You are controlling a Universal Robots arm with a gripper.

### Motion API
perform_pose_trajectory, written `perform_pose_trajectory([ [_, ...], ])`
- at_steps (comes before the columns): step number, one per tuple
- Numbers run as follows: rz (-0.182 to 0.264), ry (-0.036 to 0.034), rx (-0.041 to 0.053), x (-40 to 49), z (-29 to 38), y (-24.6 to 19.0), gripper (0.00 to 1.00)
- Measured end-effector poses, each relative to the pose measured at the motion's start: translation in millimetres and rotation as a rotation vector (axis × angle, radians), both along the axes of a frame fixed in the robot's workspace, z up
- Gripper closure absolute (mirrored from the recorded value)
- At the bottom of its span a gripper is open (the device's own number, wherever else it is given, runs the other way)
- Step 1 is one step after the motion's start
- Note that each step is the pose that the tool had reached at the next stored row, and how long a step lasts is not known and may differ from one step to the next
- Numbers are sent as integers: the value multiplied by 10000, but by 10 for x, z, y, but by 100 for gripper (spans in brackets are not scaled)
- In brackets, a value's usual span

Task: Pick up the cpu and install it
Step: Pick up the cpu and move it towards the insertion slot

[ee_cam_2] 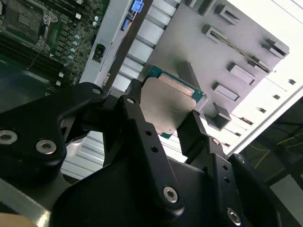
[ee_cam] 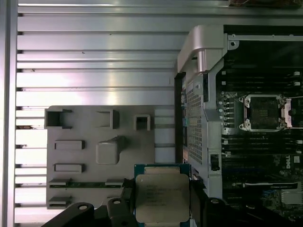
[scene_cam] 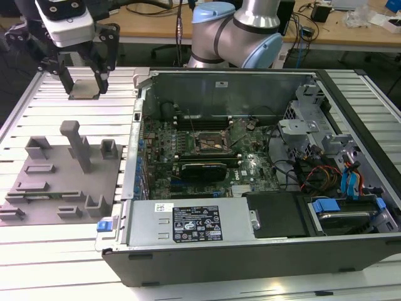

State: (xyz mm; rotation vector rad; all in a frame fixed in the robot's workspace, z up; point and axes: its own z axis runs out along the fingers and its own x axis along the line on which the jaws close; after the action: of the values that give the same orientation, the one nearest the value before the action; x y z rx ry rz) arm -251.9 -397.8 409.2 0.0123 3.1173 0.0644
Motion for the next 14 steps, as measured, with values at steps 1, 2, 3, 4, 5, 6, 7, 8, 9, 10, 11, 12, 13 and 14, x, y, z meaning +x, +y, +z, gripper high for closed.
perform_pose_trajectory([
  [1,0,0,0,22,0,0,45],
  [2,0,0,0,49,0,0,45],
  [3,0,-1,1,90,-1,0,45],
  [4,2,-1,0,126,0,0,45],
  [5,0,-1,1,155,-1,0,45],
  [6,0,-1,1,174,-1,0,45],
  [7,0,0,0,206,0,0,45],
  [8,0,0,0,226,0,0,45],
  [9,1,-1,1,255,-1,0,45],
  [10,0,0,0,277,0,0,45],
  [11,1,0,0,309,0,0,45],
  [12,1,0,1,333,0,0,45],
  [13,0,-1,1,353,-1,0,45],
  [14,0,-1,1,391,-1,0,45],
])
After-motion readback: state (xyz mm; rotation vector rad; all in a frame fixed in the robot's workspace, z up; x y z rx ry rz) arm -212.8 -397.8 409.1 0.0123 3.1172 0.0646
